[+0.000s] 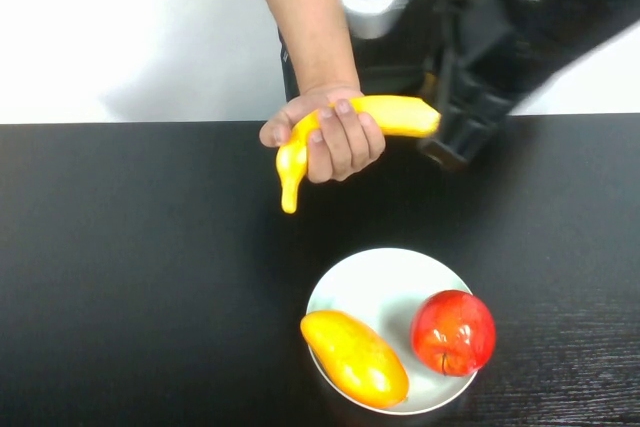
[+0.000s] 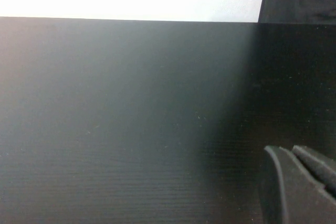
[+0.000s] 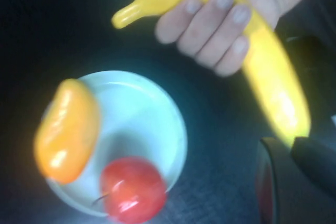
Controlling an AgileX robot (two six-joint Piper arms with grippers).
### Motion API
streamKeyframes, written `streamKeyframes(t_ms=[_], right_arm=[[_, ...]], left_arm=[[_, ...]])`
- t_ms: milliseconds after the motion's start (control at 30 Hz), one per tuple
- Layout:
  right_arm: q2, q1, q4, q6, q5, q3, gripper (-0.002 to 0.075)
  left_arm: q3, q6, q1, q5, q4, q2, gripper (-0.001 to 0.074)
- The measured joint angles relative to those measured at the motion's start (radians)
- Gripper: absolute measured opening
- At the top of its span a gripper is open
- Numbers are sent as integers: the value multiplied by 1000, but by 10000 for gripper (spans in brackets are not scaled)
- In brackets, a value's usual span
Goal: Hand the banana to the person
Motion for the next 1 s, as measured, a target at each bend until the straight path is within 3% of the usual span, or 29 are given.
streamKeyframes(t_ms=[600, 733, 1000], right_arm=[[-168, -32, -17, 86, -3, 148, -7], [-309, -145, 49, 68, -216, 390, -7], [-773, -468, 272, -2, -814, 1132, -7]], left_arm=[[0, 0, 0, 0, 0, 0, -4], [0, 0, 0, 0, 0, 0, -4], [0, 0, 0, 0, 0, 0, -4]])
